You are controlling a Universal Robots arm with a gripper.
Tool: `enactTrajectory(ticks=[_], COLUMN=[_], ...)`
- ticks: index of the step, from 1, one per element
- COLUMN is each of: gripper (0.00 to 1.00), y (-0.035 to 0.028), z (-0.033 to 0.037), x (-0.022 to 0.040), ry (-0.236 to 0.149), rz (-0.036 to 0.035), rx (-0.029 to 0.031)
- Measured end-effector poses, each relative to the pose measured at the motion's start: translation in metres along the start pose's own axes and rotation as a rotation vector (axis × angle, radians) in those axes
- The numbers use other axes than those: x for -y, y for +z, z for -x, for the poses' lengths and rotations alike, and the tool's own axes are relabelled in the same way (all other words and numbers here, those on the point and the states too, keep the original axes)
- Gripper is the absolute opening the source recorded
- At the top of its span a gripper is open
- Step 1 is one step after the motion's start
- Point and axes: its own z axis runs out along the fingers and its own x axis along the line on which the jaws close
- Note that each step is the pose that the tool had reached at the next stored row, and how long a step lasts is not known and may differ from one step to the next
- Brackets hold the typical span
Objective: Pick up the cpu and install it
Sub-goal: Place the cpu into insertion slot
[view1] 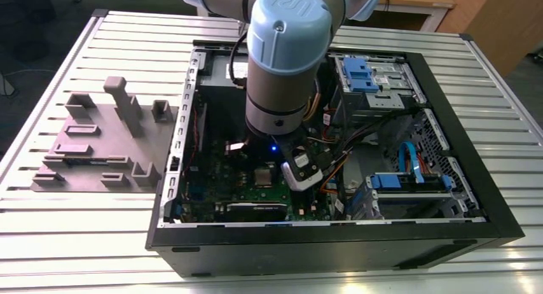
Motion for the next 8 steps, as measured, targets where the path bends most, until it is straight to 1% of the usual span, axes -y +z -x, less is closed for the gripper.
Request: enactTrajectory(ticks=[1,2,3,8], gripper=[0.47,0.47,0.44,0.44], y=[0.0000,0.0000,0.0000,-0.0005], z=[0.0000,0.0000,0.0000,0.0001], x=[0.0000,0.0000,0.0000,-0.0001], ry=[0.000,0.000,0.000,0.000], rz=[0.0000,0.0000,0.0001,0.0007], rx=[0.0001,0.0002,0.0003,0.0006])
